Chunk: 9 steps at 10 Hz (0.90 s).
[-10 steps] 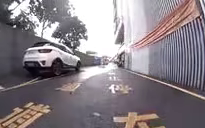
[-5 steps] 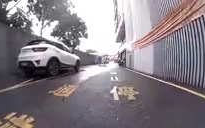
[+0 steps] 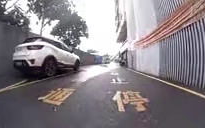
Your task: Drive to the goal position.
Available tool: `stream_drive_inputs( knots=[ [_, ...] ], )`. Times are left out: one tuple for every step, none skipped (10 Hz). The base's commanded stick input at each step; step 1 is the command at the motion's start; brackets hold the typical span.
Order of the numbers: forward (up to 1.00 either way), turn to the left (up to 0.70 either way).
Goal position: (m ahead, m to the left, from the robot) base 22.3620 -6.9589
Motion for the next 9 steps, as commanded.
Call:
stream_drive_inputs(
  knots=[
    [0.7, 0.0],
    [0.7, 0.0],
    [0.7, 0.0],
    [0.7, -0.03],
    [0.7, -0.09],
    [0.7, -0.12],
    [0.7, -0.14],
    [0.7, -0.13],
    [0.7, 0.0]
  ],
)
